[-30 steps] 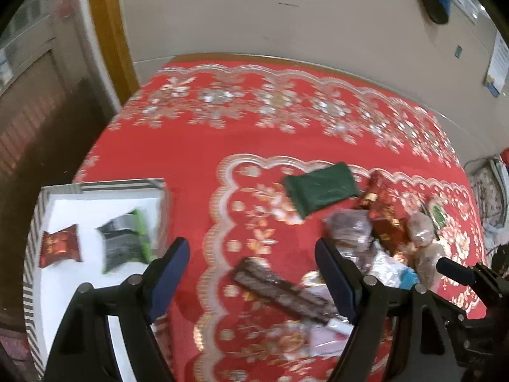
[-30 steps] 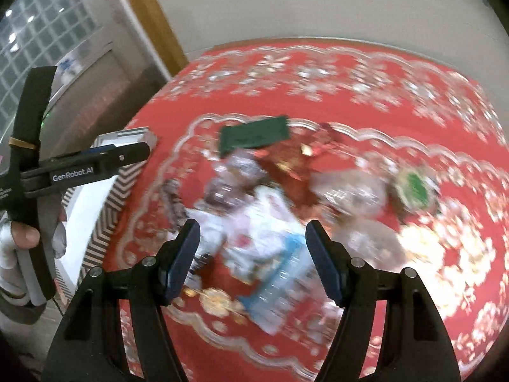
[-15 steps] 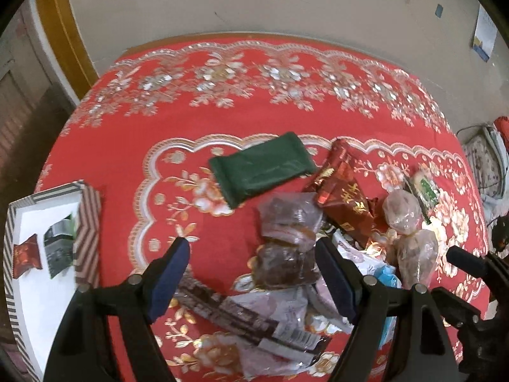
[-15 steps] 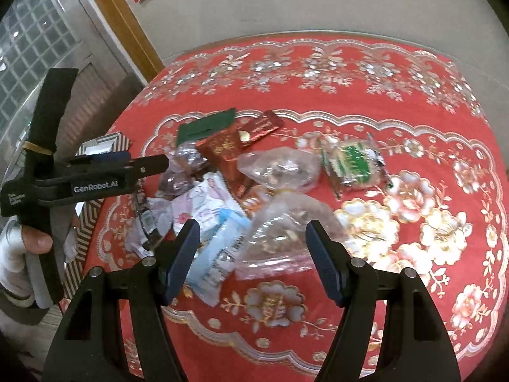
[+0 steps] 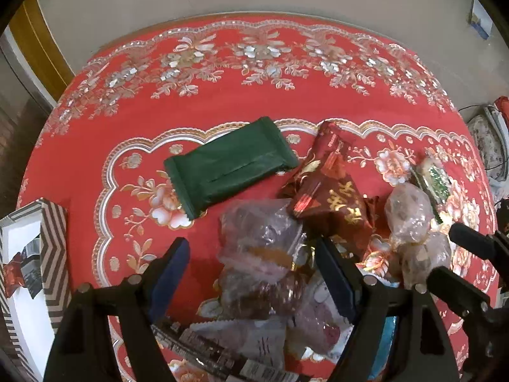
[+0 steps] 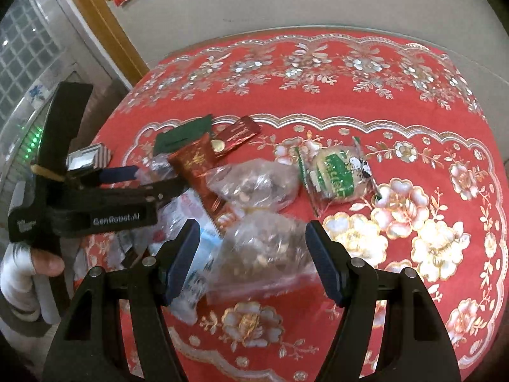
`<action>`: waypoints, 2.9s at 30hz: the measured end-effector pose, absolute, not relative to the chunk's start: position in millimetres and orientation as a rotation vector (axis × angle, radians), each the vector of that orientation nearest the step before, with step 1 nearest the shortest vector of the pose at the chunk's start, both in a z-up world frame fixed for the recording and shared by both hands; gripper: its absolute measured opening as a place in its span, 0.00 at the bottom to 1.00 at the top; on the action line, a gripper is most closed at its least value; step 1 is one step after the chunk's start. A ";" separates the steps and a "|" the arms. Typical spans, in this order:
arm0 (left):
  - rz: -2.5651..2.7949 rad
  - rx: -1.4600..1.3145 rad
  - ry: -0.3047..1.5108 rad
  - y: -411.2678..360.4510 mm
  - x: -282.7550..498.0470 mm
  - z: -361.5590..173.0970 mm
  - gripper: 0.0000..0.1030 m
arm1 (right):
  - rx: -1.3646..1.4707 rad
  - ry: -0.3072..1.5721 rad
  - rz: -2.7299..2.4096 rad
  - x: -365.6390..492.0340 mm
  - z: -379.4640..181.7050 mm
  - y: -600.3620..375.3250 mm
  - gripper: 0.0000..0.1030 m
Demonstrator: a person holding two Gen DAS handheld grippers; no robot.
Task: Organize snacks
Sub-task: 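Move both grippers back to the snack pile, then grasp the clear bag of nuts with the right gripper, then carry the nut bag to the white tray and open the right gripper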
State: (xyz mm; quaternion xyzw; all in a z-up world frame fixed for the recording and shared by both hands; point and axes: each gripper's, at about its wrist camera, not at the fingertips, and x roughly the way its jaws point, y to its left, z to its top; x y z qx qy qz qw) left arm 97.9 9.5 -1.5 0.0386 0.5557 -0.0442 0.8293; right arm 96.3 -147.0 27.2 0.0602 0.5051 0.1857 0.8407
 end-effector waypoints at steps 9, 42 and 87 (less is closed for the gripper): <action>-0.087 0.088 1.195 9.7 105.7 -9.4 0.80 | 0.137 1.109 0.388 130.6 5.1 -135.5 0.68; -0.113 0.050 1.061 32.4 81.8 44.3 0.44 | 0.163 0.887 0.515 102.0 69.6 -138.0 0.35; 0.182 -0.098 0.994 244.0 0.1 82.2 0.28 | -0.035 0.866 0.911 57.0 105.0 101.3 0.35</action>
